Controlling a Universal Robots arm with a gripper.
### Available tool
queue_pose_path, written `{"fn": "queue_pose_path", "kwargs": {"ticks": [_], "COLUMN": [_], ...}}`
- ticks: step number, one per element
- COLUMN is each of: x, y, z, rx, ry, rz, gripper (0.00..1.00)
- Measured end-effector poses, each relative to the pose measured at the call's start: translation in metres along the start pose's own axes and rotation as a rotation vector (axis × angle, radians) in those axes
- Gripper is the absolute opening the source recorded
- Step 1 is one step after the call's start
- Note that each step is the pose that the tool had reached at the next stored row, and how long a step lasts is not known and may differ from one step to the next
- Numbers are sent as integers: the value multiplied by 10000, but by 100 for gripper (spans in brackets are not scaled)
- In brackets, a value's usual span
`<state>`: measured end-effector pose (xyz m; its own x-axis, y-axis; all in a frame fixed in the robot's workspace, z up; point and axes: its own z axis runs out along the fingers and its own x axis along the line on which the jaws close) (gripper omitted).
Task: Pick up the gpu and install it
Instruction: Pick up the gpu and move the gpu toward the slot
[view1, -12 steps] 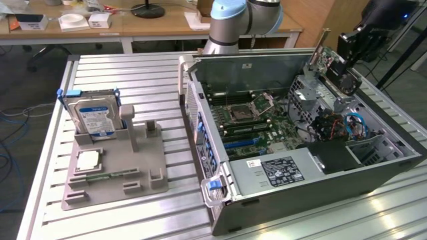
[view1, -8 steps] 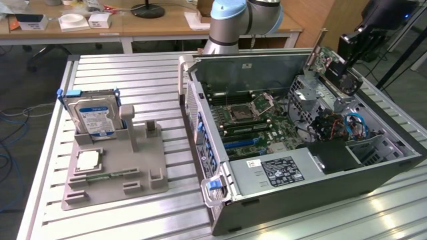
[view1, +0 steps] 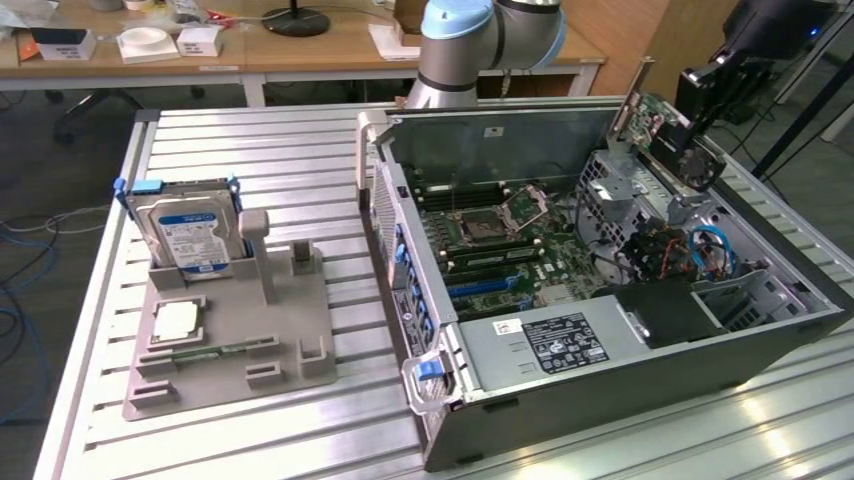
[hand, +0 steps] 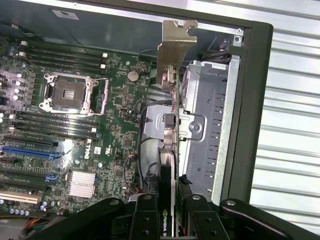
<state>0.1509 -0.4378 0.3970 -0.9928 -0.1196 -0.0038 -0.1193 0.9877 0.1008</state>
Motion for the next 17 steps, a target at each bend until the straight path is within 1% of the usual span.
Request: {"fn": "queue_pose_path", "kwargs": {"ticks": [4, 7, 14, 17], "x": [7, 61, 320, 411], "y": [1, 7, 38, 48], "z": [0, 1, 8, 14], "rx": [0, 0, 0, -2], "ry": [1, 1, 1, 7], "rz": [-11, -9, -9, -8], "gripper": [26, 26, 26, 26]}}
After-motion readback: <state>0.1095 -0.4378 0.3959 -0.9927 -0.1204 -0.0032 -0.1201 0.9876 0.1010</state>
